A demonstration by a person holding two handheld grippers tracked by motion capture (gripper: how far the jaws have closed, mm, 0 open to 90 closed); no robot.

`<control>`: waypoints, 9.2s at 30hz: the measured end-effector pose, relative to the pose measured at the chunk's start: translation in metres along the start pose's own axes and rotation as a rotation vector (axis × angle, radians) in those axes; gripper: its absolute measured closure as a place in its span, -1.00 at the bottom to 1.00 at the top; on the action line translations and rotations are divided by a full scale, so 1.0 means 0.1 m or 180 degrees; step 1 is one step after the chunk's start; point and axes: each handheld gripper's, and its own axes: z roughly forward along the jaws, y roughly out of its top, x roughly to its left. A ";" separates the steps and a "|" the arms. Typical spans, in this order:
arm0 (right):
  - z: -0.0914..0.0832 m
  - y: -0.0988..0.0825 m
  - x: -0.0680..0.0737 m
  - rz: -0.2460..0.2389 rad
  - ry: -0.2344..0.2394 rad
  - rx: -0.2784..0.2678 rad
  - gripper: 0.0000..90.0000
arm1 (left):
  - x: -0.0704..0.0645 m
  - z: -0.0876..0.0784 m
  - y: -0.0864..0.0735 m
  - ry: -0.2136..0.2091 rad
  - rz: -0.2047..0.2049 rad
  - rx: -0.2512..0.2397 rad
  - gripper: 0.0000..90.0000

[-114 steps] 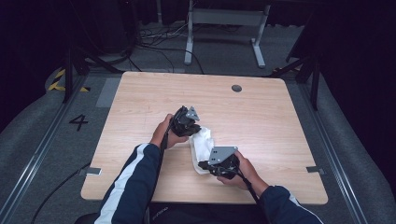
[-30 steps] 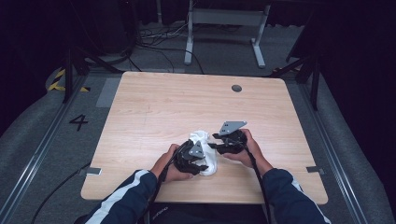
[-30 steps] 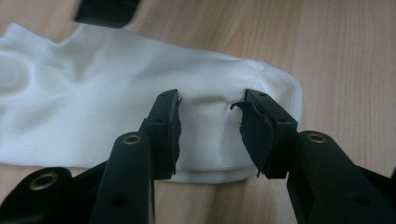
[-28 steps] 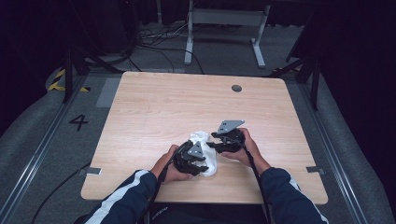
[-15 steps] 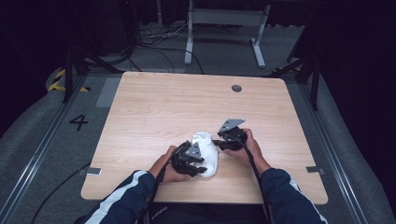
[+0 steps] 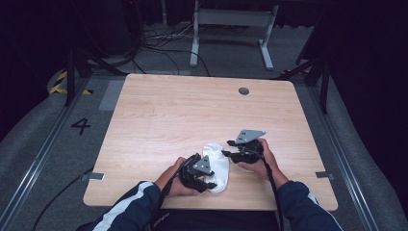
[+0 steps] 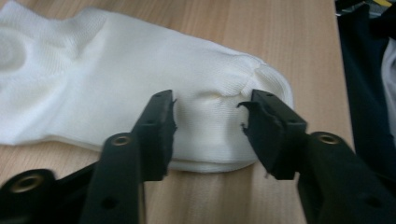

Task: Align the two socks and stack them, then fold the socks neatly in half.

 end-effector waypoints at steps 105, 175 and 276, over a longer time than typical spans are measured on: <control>-0.64 -0.23 0.81 -0.0747 0.0840 -0.0225 0.87 | 0.43 -0.08 0.02 0.0525 -0.0336 -0.0368 -0.09; 0.02 -0.09 0.20 -0.0415 0.0397 0.0120 0.84 | 0.03 0.08 0.18 0.0115 0.0074 -0.0236 0.18; -0.19 -0.34 0.26 -0.0115 0.0084 0.0205 0.01 | 0.19 0.09 0.01 0.0534 -0.0124 -0.0043 0.13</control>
